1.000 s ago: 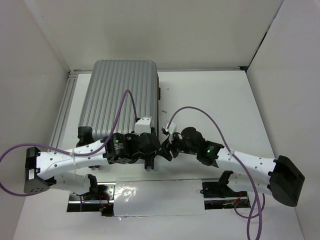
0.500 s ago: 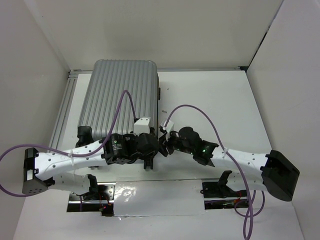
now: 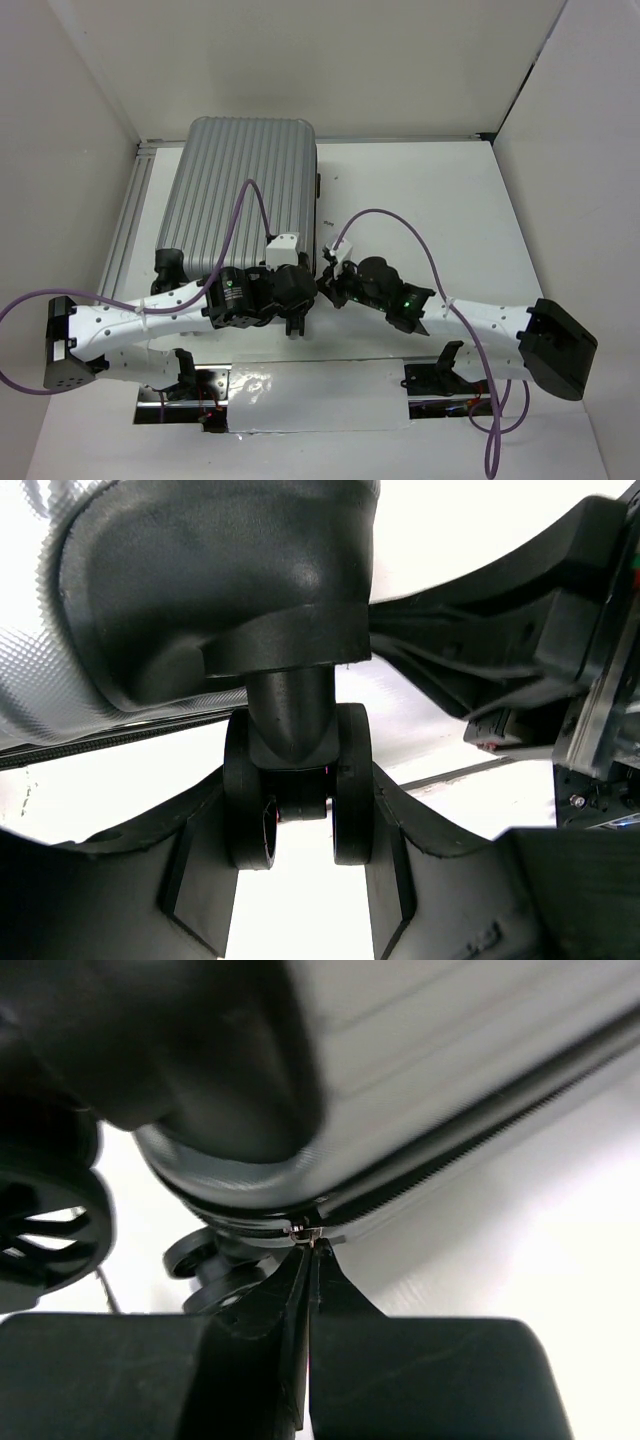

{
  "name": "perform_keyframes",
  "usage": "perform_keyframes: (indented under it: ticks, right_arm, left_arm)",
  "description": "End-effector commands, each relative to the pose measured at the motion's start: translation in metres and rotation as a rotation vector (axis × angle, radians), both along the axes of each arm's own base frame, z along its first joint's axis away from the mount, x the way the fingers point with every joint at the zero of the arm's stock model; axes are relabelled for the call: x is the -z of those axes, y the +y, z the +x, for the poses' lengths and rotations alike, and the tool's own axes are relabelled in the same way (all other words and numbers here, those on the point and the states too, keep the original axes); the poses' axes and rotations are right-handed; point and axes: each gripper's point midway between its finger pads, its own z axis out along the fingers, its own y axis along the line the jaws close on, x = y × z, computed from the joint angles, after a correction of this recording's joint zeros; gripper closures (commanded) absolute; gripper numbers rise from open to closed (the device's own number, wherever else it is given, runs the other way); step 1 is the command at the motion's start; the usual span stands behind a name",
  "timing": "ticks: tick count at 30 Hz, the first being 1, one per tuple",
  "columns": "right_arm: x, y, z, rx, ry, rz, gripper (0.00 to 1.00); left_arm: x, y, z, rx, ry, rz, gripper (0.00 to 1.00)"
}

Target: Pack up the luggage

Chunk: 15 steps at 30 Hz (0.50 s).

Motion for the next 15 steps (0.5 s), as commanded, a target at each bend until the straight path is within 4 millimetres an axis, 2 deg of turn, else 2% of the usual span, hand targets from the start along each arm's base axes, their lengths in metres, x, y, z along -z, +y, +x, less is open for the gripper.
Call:
perform_keyframes:
  ticks: [1,2,6,8,12,13,15]
  right_arm:
    - [-0.030,-0.014,0.032,0.220,-0.069,0.114,1.00]
    - [-0.028,-0.019,0.036,0.265,-0.062,0.125,1.00]
    - [-0.041,-0.041,0.060,0.456,-0.075,0.201,1.00]
    - [-0.044,-0.055,0.074,0.552,-0.090,0.220,1.00]
    - [-0.047,-0.073,0.114,0.707,-0.090,0.247,1.00]
    - [-0.049,-0.083,0.128,0.749,-0.099,0.254,1.00]
    - [-0.058,-0.087,0.148,0.791,-0.114,0.271,1.00]
  left_arm:
    - [-0.034,-0.022,0.004,0.066,-0.080,-0.131,1.00]
    - [-0.034,-0.022,0.004,0.066,-0.080,-0.131,1.00]
    - [-0.029,-0.023,0.000,0.081,-0.060,-0.129,1.00]
    - [-0.021,-0.016,-0.006,0.084,-0.025,-0.097,1.00]
    - [-0.012,-0.012,-0.014,0.087,0.023,-0.095,1.00]
    - [-0.010,-0.011,-0.017,0.086,0.034,-0.100,1.00]
    - [-0.004,-0.009,-0.021,0.097,0.056,-0.088,1.00]
